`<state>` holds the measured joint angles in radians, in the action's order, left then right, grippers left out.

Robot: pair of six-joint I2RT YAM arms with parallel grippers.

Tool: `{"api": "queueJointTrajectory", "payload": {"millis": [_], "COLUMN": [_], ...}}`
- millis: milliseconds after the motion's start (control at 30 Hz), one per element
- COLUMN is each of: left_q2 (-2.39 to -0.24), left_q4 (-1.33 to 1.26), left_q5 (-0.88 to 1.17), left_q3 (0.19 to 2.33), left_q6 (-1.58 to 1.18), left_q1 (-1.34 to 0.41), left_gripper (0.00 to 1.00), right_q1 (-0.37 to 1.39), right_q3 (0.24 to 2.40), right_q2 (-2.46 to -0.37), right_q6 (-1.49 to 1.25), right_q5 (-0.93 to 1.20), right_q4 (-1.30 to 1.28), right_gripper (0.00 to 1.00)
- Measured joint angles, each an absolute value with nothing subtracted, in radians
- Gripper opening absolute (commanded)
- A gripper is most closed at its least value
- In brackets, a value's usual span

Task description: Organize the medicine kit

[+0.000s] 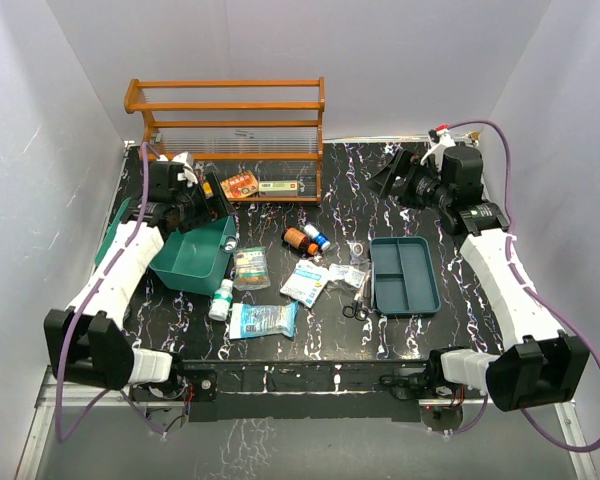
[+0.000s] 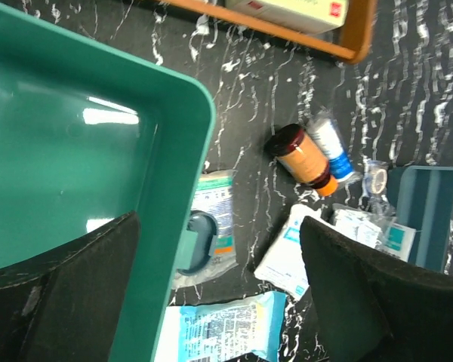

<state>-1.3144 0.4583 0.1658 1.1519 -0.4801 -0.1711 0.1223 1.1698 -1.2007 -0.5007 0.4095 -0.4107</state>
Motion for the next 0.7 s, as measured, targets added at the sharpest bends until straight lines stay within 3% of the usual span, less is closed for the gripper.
{"api": "queueJointTrajectory", "payload": {"millis": [467, 700], "left_q2": [-1.578, -1.592], "left_q4": [0.360, 0.329], "left_q5": [0.157, 0.163], "left_q3": [1.153, 1.155], "left_q6": [-0.357, -0.274], "left_q1": [-0.181, -0.228], "left_gripper": [0.41, 0.32], "right_q1": [0.130, 0.138], "right_q3": [1.127, 1.100], "right_q2": [-1.306, -1.312], "right_q6": [-0.551, -0.552], "right_q5": [0.467, 0.467], "right_q4": [-0.332, -0.322], "right_gripper": [0.78, 0.77]}}
